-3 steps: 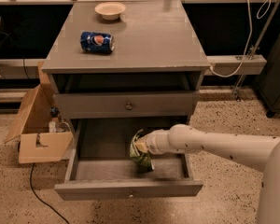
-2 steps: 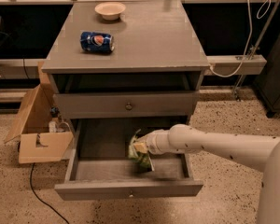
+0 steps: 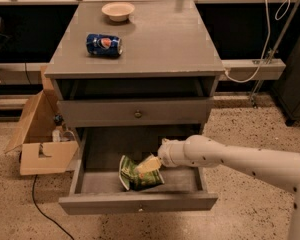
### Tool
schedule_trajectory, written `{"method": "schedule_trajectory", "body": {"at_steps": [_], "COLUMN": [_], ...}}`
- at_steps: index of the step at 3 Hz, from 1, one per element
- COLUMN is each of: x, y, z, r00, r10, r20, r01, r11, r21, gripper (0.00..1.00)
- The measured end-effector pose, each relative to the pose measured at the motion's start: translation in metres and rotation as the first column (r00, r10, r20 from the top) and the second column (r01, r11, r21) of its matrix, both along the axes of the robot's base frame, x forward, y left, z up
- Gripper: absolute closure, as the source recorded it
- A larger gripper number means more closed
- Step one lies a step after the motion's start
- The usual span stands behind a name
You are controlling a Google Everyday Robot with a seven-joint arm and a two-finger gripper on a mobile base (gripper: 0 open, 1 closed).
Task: Place green jalapeno chip bag into middle drawer
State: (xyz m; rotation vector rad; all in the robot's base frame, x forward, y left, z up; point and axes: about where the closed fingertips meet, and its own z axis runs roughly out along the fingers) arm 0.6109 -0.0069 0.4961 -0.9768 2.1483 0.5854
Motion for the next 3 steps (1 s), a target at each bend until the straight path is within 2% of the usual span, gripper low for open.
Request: {"method": "schedule_trajectory", "body": {"at_steps": [1,2,3], "x": [-0.014,-0.037,-0.049], "y": [-0.025,-0.064,-0.106], "z": [0.021,0.078,0.114], "r00": [0.9989,0.9831,0.9522], "r10": [-0.026,-0.087,-0.192], "r20": [0.038,0.161,0.238], "r01": [0.023,0.066,0.151], "r11": [0.998,0.989,0.972], "r21": [0.063,0.131,0.18], "gripper": [0.0,0.0,0.0]}}
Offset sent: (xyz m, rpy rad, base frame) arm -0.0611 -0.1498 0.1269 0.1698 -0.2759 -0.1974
